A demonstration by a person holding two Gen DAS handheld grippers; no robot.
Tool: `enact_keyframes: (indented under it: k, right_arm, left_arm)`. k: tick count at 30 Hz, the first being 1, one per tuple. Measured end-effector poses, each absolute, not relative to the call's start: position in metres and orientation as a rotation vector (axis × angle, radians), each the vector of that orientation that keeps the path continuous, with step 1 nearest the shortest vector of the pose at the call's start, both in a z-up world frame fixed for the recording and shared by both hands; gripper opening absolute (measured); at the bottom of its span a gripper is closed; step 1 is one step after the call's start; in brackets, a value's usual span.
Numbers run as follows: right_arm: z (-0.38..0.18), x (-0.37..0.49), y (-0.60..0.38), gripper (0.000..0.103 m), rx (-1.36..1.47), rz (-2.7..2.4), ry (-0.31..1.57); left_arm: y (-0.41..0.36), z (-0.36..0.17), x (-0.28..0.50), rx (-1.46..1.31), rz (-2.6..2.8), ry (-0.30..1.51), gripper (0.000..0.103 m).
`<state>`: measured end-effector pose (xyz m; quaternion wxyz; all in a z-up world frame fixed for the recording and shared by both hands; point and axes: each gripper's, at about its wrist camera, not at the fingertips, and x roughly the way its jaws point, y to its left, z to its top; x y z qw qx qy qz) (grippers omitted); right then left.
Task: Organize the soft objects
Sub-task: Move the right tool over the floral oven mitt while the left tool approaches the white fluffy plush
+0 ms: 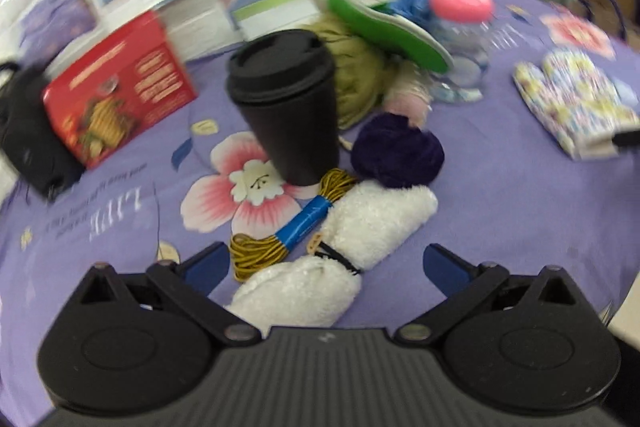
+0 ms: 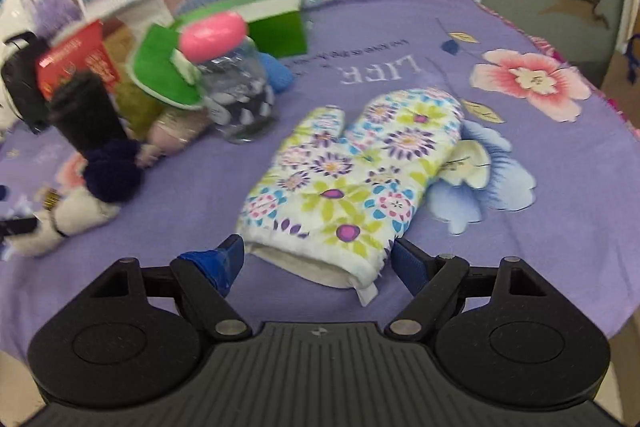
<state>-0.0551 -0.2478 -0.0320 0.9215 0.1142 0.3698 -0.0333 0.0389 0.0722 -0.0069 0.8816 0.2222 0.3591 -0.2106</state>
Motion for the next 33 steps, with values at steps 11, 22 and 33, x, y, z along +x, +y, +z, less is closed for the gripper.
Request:
enact_keyframes:
  k: [11,22,33]
  right_arm:
    - [-0.028,-0.063,-0.238,0.067,0.194,-0.11,0.823]
    - [-0.025,-0.056,-0.256,0.067,0.25,-0.115,0.809]
    - [-0.013,-0.053,-0.27,0.067,0.282,-0.114,0.75]
  left_arm:
    - [0.092,-0.03,0.061,0.481,-0.85,0.777,0.103]
    - [0.099,-0.044,0.057,0.296,-0.905,1.01,0.103]
    - [0.075,-0.061,0.08,0.384,-0.643,1.056,0.103]
